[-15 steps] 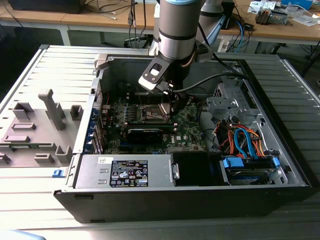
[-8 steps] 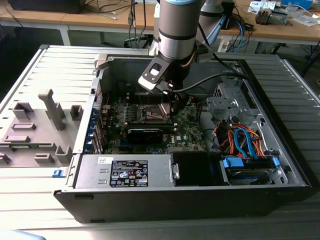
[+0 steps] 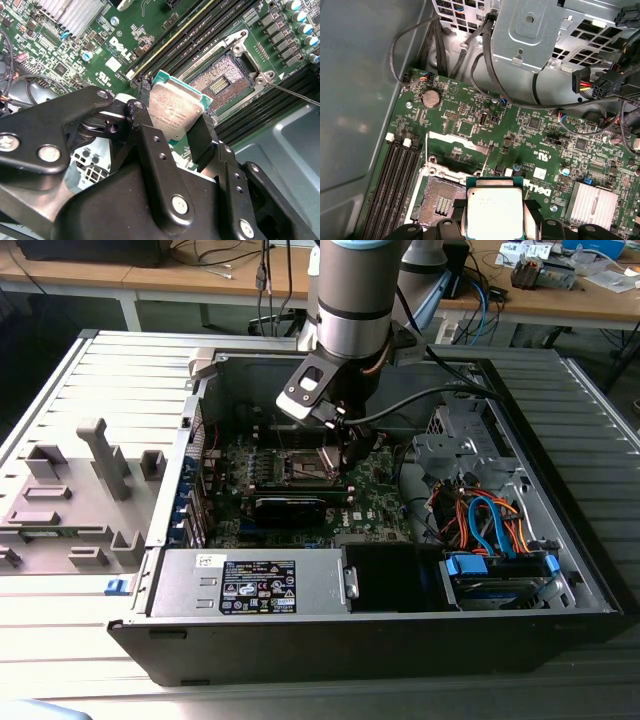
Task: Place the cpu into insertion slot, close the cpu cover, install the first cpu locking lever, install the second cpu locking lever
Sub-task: 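Place the cpu into insertion slot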
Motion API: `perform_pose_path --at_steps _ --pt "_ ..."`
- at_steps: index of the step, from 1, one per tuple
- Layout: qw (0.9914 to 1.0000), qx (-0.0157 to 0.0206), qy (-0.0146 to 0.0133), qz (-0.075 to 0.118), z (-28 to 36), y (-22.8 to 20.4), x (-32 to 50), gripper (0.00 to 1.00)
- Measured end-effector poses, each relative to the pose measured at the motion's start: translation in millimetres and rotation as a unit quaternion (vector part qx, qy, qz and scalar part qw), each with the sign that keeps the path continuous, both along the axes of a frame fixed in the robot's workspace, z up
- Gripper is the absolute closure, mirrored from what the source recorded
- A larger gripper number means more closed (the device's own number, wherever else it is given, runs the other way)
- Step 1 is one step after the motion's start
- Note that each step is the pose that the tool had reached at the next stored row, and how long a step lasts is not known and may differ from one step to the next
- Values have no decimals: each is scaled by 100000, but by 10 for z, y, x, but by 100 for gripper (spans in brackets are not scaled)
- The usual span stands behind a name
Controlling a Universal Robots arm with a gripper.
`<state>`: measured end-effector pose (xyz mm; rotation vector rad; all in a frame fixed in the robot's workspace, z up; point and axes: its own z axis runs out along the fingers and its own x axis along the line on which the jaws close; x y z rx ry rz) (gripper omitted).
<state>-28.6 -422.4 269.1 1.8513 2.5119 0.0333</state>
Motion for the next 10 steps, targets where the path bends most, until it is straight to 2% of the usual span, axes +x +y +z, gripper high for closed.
perform_pose_path --at_steps 10 --pt "99999 -58 2 -493 0 0 0 45"
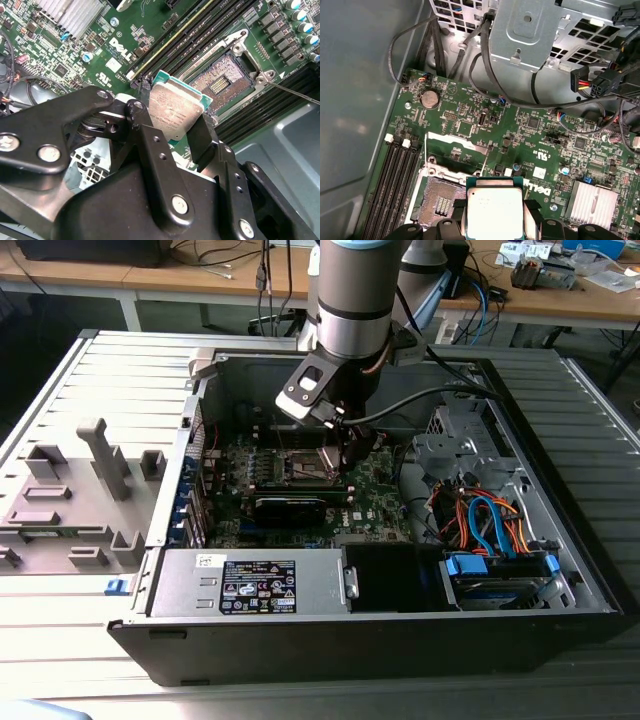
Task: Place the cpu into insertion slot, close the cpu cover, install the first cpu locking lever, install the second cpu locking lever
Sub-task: 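Place the cpu into insertion slot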
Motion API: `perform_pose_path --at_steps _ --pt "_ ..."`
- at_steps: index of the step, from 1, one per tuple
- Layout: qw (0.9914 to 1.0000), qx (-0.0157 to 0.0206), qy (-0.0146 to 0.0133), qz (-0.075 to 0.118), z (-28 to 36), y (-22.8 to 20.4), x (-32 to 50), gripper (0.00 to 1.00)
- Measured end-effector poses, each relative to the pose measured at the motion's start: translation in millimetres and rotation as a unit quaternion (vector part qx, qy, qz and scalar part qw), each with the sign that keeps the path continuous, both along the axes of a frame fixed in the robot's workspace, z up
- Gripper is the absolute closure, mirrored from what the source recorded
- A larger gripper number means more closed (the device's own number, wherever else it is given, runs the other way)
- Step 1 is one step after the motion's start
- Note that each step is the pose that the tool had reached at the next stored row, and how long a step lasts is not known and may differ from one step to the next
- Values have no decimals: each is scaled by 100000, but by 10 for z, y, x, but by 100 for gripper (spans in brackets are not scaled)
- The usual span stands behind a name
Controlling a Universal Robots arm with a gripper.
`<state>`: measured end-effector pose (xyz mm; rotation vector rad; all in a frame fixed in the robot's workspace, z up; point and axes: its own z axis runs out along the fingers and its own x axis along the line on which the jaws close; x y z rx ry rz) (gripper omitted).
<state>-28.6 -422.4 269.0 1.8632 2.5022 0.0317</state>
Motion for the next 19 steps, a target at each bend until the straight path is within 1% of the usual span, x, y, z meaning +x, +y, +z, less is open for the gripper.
perform_pose_path --at_steps 19 --pt "99997 -87 -2 -754 -1 0 0 45"
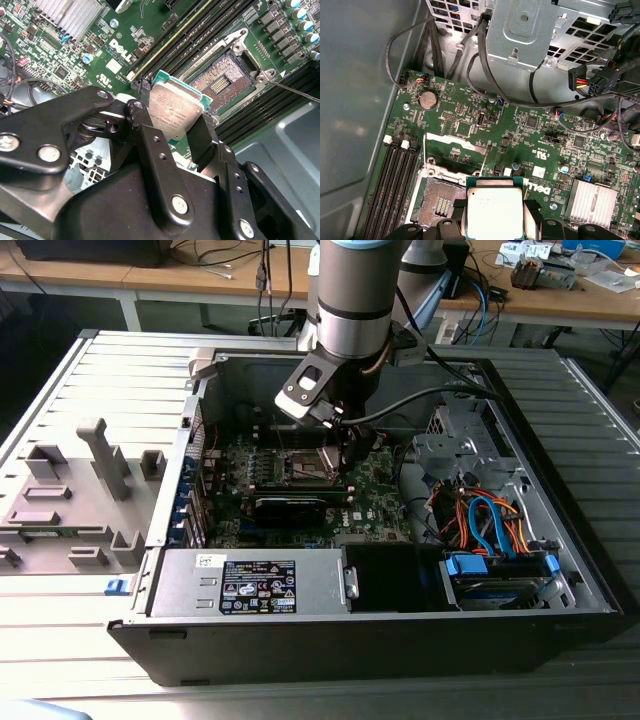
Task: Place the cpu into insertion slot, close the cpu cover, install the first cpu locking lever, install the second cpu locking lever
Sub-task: 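Place the cpu into insertion slot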
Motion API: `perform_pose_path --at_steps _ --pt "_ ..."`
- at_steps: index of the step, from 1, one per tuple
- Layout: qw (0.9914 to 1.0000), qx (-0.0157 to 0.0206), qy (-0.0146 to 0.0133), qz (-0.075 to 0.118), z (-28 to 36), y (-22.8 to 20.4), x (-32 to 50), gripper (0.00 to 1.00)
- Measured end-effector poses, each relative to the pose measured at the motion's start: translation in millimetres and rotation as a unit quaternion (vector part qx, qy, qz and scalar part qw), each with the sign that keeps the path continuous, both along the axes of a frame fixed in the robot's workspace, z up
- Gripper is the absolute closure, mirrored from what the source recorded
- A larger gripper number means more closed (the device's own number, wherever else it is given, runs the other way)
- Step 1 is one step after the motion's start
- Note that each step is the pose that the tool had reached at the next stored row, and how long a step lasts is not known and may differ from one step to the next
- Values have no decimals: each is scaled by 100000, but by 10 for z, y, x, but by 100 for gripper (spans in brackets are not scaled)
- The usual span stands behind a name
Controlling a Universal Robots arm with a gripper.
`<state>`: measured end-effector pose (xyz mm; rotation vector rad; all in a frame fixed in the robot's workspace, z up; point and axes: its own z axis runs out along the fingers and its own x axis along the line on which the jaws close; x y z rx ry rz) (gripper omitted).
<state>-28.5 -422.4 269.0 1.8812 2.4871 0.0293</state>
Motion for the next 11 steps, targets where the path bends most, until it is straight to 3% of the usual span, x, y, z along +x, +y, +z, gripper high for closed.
perform_pose_path --at_steps 11 --pt "99999 -32 1 -386 -1 0 0 45"
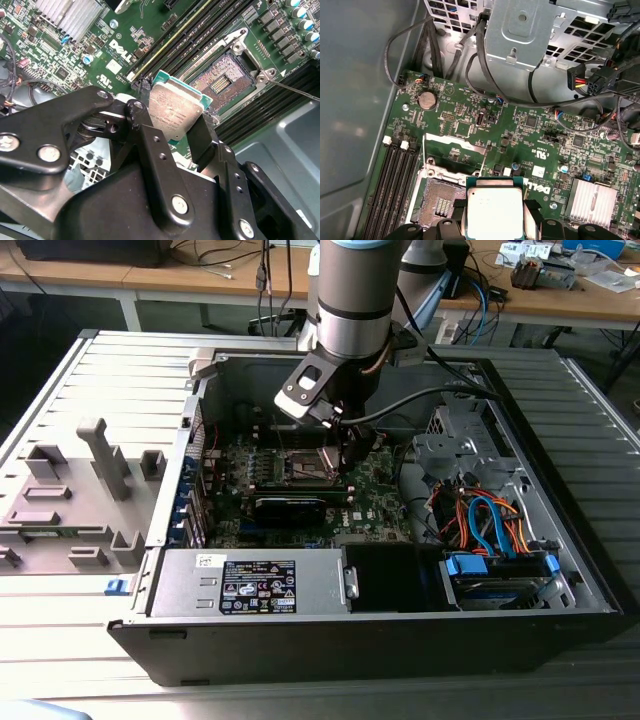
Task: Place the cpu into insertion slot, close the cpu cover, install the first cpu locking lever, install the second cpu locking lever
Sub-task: 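Place the cpu into insertion slot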
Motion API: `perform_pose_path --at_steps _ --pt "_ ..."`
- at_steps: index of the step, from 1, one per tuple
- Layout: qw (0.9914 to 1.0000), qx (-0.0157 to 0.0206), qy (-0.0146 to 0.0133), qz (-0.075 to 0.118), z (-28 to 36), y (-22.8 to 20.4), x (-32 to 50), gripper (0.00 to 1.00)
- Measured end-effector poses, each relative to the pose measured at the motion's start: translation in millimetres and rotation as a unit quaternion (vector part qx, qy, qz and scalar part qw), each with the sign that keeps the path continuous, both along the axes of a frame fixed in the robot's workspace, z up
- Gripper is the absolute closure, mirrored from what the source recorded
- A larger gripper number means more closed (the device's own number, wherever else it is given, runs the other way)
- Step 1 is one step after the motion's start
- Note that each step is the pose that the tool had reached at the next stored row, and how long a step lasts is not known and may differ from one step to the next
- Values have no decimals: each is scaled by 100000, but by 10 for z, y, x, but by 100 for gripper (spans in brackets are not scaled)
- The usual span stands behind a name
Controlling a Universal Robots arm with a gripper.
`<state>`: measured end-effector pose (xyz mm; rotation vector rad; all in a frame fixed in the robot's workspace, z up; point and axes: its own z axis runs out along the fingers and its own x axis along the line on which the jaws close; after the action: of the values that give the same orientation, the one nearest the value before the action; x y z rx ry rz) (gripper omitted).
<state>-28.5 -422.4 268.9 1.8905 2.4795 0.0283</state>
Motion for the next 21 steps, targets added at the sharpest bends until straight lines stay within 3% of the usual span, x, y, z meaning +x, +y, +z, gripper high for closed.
perform_pose_path --at_steps 21 --pt "99992 -68 0 -1224 -1 0 0 45"
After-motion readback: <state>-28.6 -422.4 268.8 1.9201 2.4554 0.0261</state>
